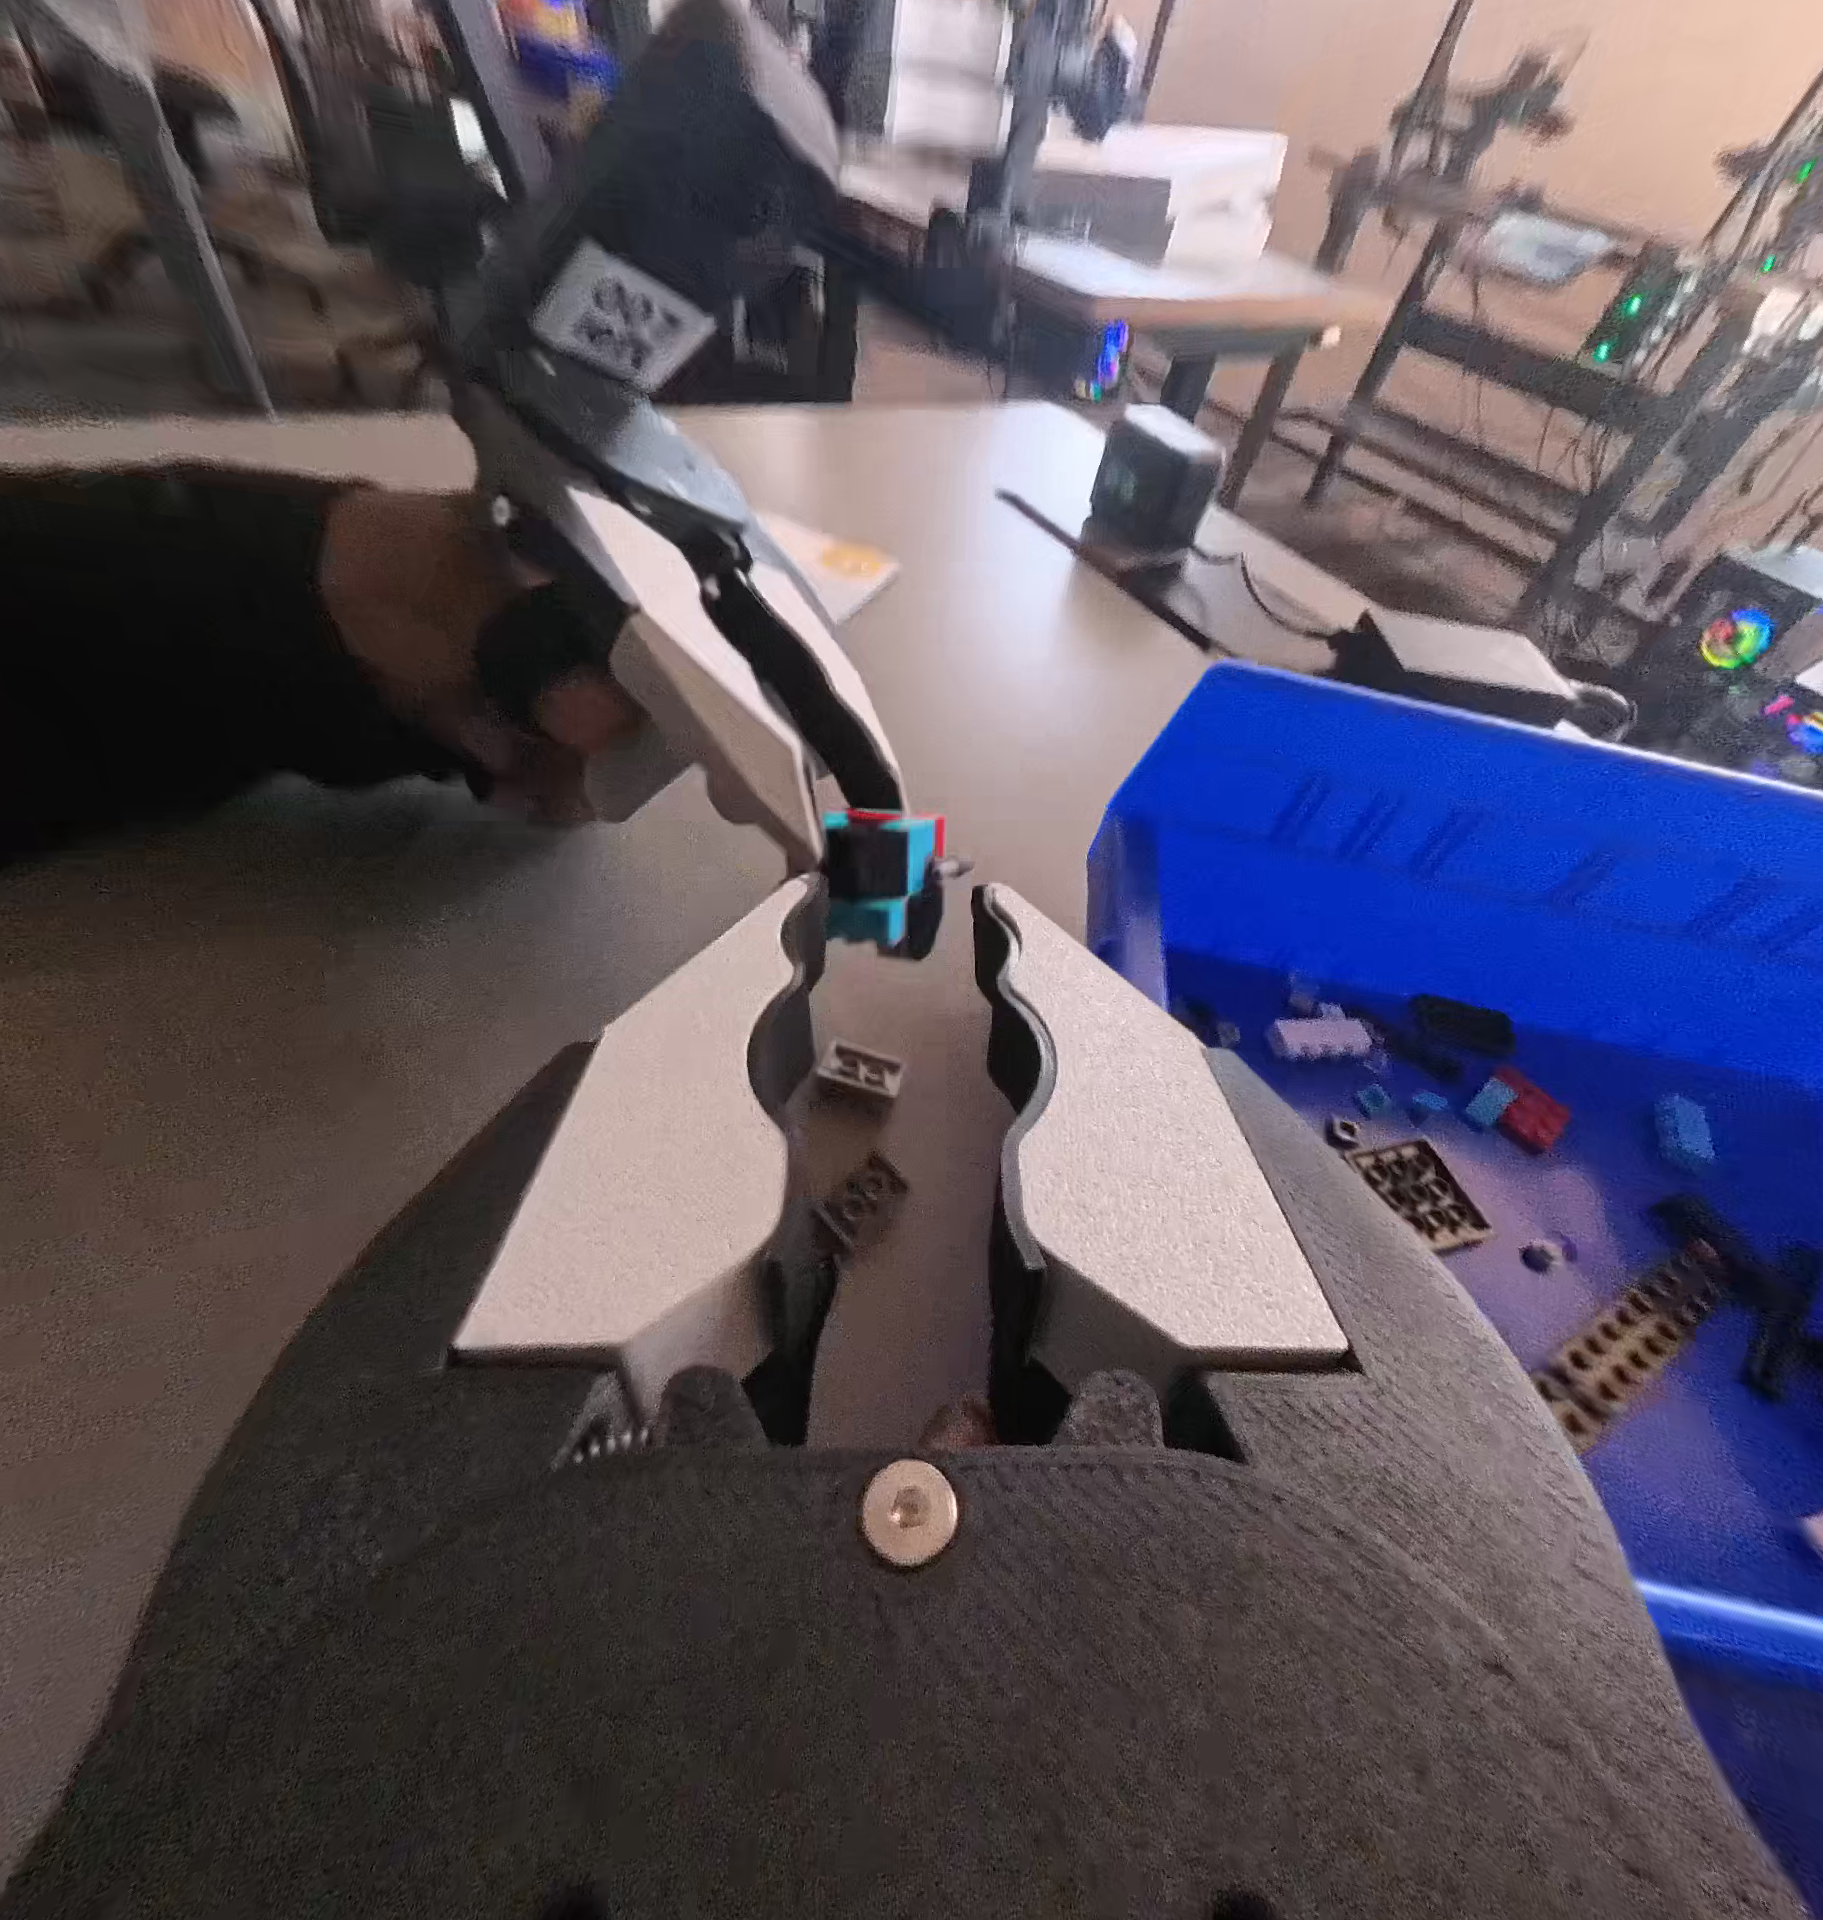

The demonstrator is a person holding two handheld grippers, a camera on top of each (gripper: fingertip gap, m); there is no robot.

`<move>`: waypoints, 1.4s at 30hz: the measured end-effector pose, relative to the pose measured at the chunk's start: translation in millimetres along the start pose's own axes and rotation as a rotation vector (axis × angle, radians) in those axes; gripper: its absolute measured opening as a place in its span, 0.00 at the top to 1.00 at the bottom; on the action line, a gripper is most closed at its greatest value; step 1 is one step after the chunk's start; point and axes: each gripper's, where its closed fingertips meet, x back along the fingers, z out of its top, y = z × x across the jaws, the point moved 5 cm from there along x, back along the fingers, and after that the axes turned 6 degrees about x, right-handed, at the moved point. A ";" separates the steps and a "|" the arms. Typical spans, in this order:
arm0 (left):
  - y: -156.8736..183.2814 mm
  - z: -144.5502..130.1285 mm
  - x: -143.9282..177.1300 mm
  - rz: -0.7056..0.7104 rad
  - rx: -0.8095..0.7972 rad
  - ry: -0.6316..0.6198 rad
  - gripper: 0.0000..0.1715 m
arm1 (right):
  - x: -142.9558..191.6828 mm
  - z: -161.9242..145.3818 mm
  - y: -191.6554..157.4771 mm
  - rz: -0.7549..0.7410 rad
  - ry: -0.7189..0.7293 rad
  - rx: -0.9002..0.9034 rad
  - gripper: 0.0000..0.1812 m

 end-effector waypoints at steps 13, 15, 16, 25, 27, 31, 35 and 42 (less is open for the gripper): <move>-23.5 -16.8 2.7 0.216 -0.043 -0.174 0.77 | 3.5 -34.2 -1.6 -0.046 -0.148 0.032 0.85; -22.9 -17.0 2.1 0.197 -0.028 -0.167 0.77 | 2.2 -38.4 -1.4 -0.042 -0.171 0.015 0.85; -22.9 -16.6 2.5 0.191 -0.019 -0.162 0.77 | 2.1 -39.6 -1.0 -0.041 -0.177 0.009 0.85; -22.8 -18.4 3.7 0.175 -0.002 -0.176 0.77 | 2.5 -52.3 -8.7 0.062 -0.288 0.039 0.86; -22.2 -22.0 2.6 0.170 -0.002 -0.205 0.77 | 1.9 -58.9 -13.2 0.112 -0.328 0.029 0.87; -21.7 -25.7 1.4 0.170 -0.014 -0.235 0.77 | 1.7 -62.6 -18.8 0.165 -0.348 0.040 0.87; -15.2 -20.5 1.5 0.106 0.014 -0.189 0.77 | 2.8 -58.7 -20.9 0.197 -0.315 0.044 0.86; -1.2 -9.1 1.3 -0.068 0.119 -0.071 0.77 | 4.5 -45.7 -19.6 0.193 -0.215 0.060 0.86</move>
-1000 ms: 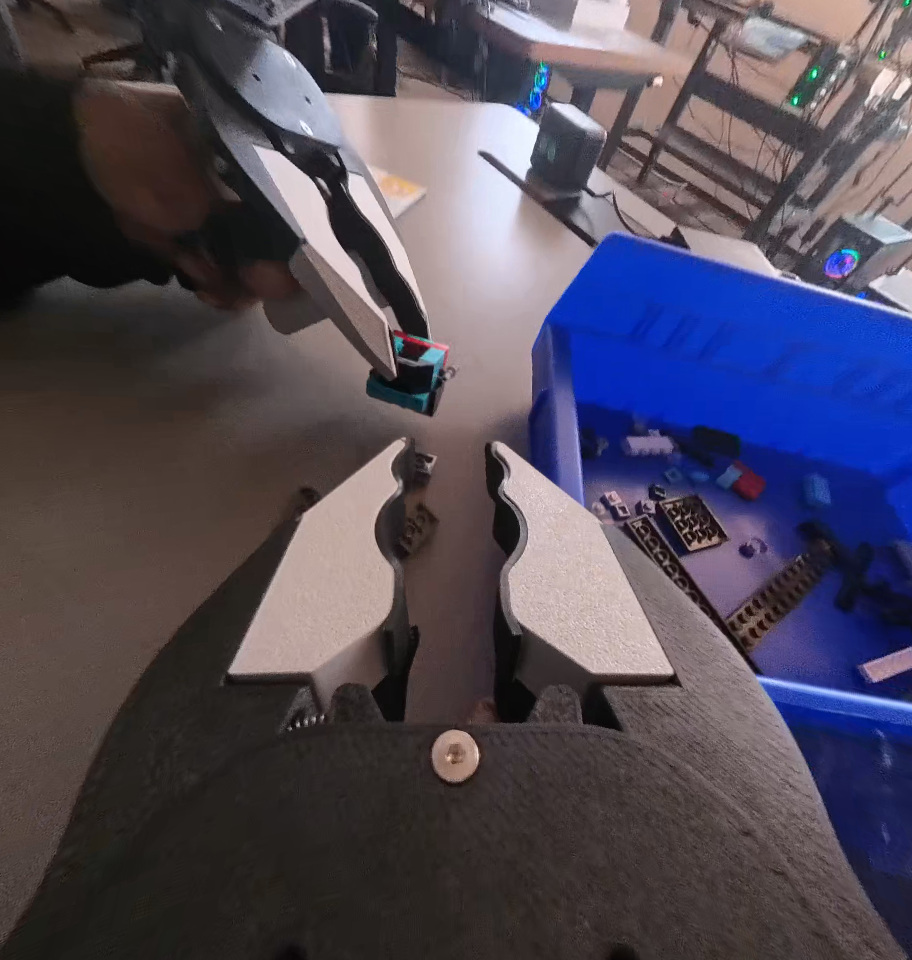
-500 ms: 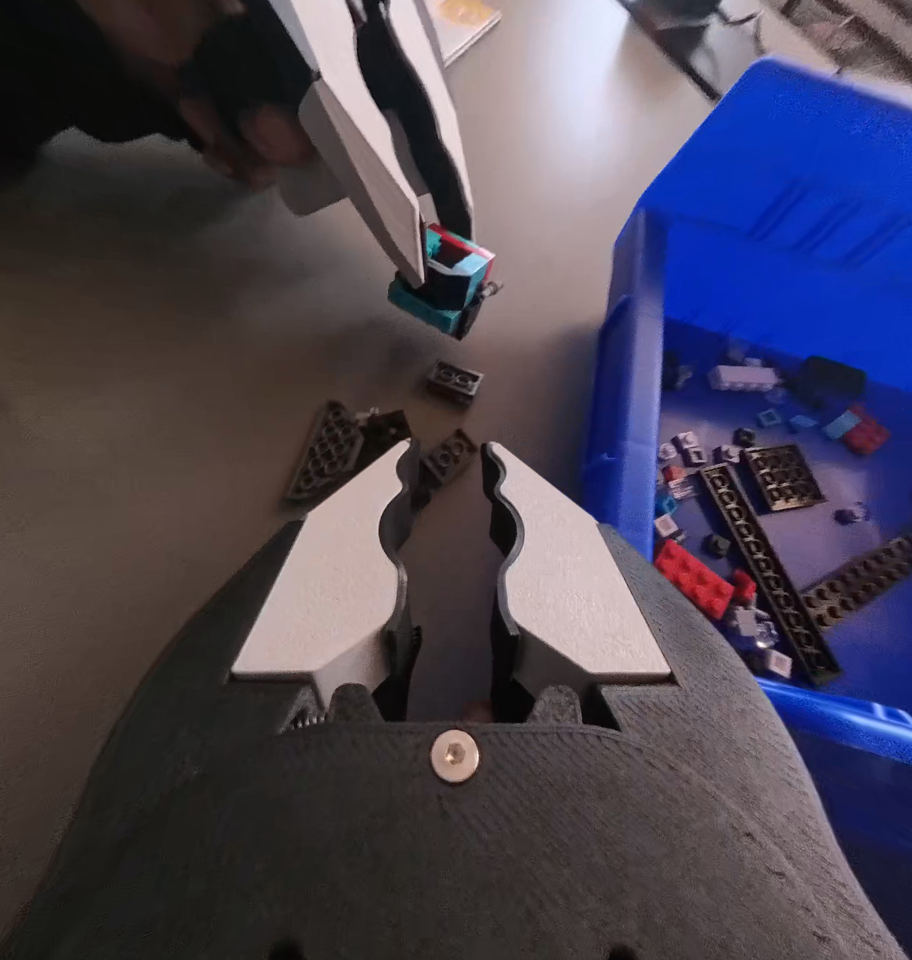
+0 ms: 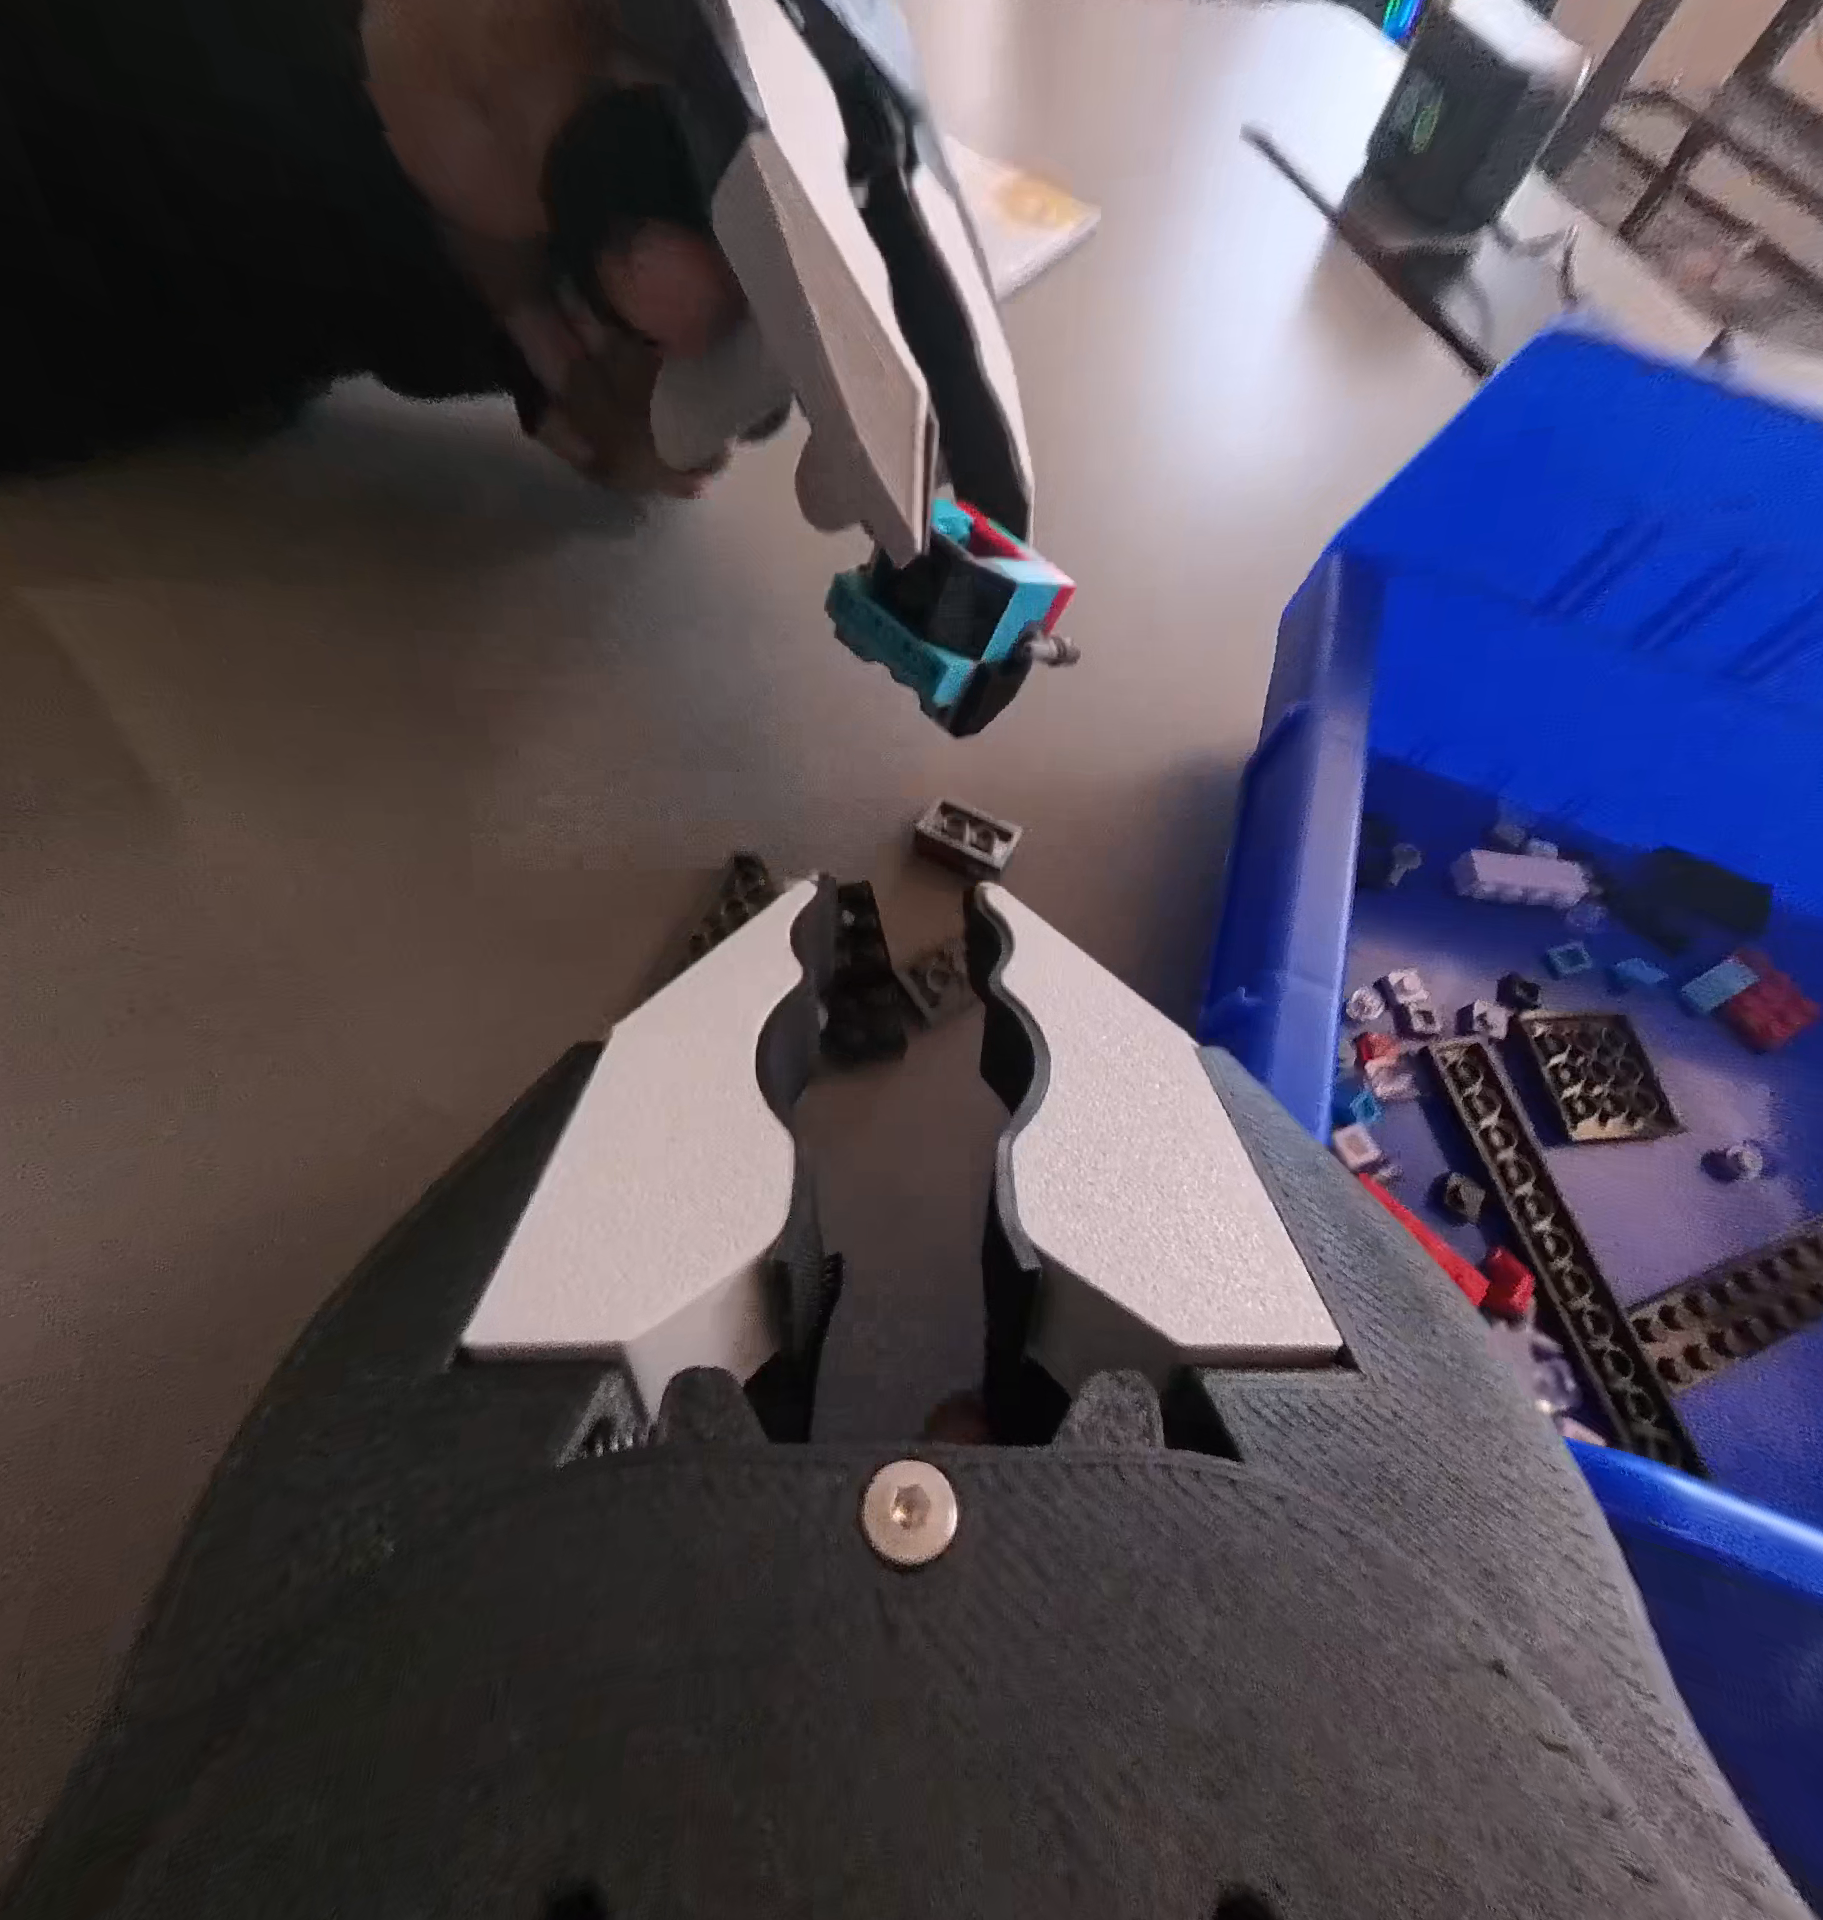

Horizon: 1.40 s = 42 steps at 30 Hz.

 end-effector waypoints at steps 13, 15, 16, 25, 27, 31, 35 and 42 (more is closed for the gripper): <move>38.8 18.4 -7.4 -0.513 0.248 0.268 0.77 | 20.6 41.9 -1.9 -0.234 0.368 0.193 0.82; 41.1 18.0 -10.0 -0.533 0.259 0.277 0.77 | 21.9 43.7 -2.3 -0.258 0.379 0.209 0.83; 41.5 17.4 -11.6 -0.536 0.266 0.276 0.77 | 21.9 43.8 -1.8 -0.269 0.376 0.215 0.83; 42.0 11.3 -20.3 -0.536 0.283 0.231 0.78 | 34.2 47.0 9.5 -0.353 0.435 0.189 0.94; 42.8 11.0 -20.3 -0.545 0.287 0.226 0.78 | 34.8 47.3 9.1 -0.351 0.441 0.193 0.94; 42.9 10.8 -20.4 -0.554 0.302 0.220 0.78 | 35.0 47.5 8.8 -0.348 0.442 0.197 0.94; 44.1 9.9 -22.9 -0.560 0.318 0.210 0.77 | 36.2 48.3 8.5 -0.339 0.451 0.202 0.94; 46.7 9.6 -24.2 -0.574 0.315 0.215 0.78 | 36.3 49.4 6.9 -0.336 0.458 0.214 0.94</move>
